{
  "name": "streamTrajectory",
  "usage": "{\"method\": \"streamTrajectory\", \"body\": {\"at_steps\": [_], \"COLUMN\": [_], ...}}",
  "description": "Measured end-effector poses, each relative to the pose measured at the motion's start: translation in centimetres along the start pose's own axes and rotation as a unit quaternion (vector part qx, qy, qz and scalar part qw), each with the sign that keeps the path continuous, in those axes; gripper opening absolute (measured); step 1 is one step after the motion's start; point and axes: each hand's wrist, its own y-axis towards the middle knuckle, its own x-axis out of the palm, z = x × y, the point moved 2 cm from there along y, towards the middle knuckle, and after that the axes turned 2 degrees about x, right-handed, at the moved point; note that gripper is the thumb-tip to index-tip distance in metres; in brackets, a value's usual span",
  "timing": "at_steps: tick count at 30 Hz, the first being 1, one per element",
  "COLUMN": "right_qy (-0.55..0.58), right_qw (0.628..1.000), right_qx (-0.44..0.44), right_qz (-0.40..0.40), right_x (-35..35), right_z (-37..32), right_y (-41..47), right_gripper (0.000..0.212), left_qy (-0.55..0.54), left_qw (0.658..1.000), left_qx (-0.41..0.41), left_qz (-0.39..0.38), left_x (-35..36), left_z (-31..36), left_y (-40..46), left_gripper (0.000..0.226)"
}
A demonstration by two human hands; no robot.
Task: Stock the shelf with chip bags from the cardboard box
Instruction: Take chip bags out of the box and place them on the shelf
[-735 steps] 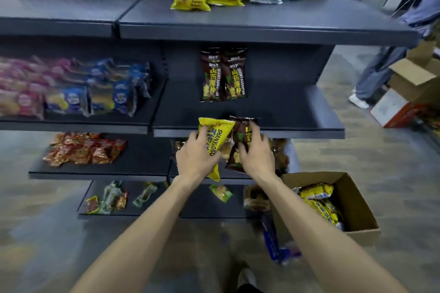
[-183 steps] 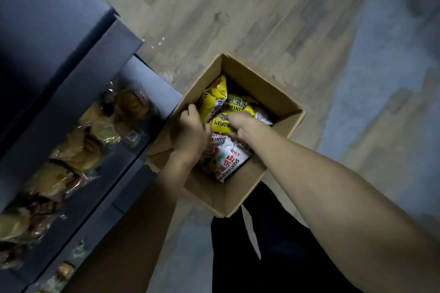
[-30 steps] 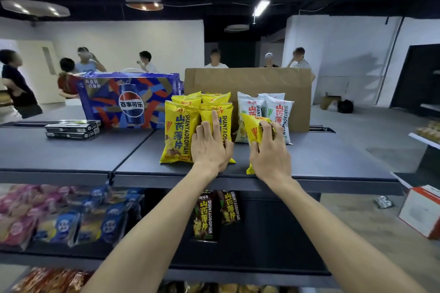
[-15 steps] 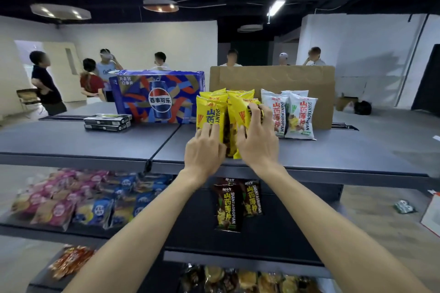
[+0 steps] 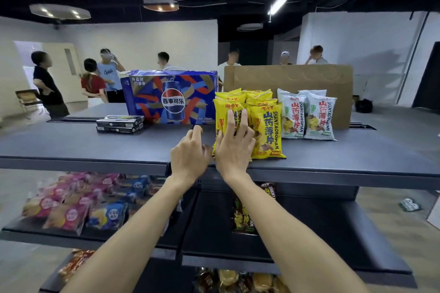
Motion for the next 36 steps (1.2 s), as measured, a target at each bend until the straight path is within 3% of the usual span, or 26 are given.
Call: {"method": "streamTrajectory", "body": {"at_steps": [8, 14, 36], "right_qy": [-0.001, -0.018, 0.017], "right_qw": [0.998, 0.998, 0.995], "right_qx": [0.031, 0.005, -0.060], "right_qz": [-0.054, -0.054, -0.076], "right_x": [1.5, 1.2, -3.9], "right_z": [0.0, 0.6, 4.7], "right_y": [-1.8, -3.0, -3.3], "right_gripper": [0.076, 0.081, 0.072], "left_qy": [-0.087, -0.086, -0.066], "left_qw": [0.996, 0.996, 0.997], "left_qx": [-0.020, -0.023, -0.038], "left_qz": [0.012, 0.013, 0.009], "left_x": [1.9, 1.8, -0.4], "left_z": [-0.5, -0.8, 2.0], "left_y": [1.0, 1.4, -0.7], "left_gripper": [0.021, 0.020, 0.022]}}
